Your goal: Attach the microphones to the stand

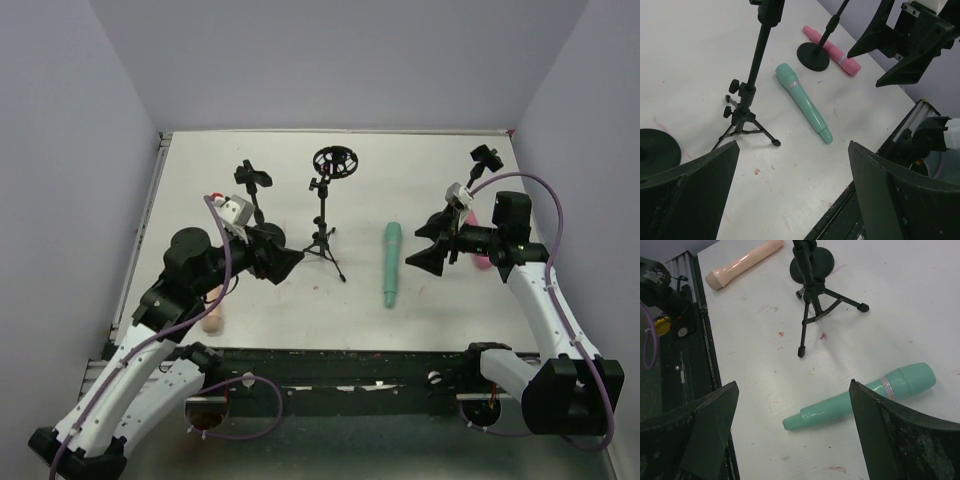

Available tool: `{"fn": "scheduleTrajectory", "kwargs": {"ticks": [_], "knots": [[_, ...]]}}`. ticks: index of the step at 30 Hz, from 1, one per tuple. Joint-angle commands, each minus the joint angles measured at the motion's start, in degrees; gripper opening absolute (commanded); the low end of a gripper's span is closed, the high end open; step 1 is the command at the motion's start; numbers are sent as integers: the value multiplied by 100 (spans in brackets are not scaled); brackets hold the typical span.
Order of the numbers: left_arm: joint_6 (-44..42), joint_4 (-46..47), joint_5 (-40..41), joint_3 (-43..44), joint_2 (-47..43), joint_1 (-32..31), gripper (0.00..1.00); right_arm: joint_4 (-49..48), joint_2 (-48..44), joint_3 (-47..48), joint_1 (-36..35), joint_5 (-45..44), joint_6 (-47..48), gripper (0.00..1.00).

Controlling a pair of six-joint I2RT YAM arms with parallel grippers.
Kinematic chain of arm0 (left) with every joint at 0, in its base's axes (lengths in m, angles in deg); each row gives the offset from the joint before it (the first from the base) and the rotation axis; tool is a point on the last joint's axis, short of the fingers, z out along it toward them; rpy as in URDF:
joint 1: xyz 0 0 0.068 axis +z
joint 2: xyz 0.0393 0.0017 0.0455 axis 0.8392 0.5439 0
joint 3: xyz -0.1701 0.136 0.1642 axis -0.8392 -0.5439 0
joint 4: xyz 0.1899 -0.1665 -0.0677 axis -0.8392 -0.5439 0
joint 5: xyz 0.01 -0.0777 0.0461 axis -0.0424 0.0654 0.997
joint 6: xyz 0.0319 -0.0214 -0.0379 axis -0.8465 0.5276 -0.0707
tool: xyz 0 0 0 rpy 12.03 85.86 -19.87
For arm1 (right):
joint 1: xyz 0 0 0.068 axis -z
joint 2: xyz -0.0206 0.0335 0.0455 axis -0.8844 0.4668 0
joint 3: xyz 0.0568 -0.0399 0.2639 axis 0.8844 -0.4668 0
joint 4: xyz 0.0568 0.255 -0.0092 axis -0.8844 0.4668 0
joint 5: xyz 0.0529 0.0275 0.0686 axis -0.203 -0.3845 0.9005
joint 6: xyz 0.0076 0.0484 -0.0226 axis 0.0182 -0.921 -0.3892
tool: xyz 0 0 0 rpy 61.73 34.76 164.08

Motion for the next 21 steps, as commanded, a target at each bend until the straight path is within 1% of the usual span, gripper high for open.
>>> {"fn": "scheduleTrajectory", "kwargs": {"ticks": [1,7,9,13,17,21], "knots": [[-233,891,804,-29,817,-485,98,191,44,124,26,176,296,100],[-408,1954,1165,68,1775,-697,92,200,53,124,26,176,323,100],[-444,2175,1340,103,2022,-758,87,200,44,124,26,167,323,100],[-532,2544,1736,191,2356,-969,80,218,70,133,18,167,314,100],[-769,3000,2368,165,2638,-1294,73,218,71,133,26,202,314,100],[-1076,3519,2992,130,2954,-1487,68,209,71,124,26,228,314,100]]}}
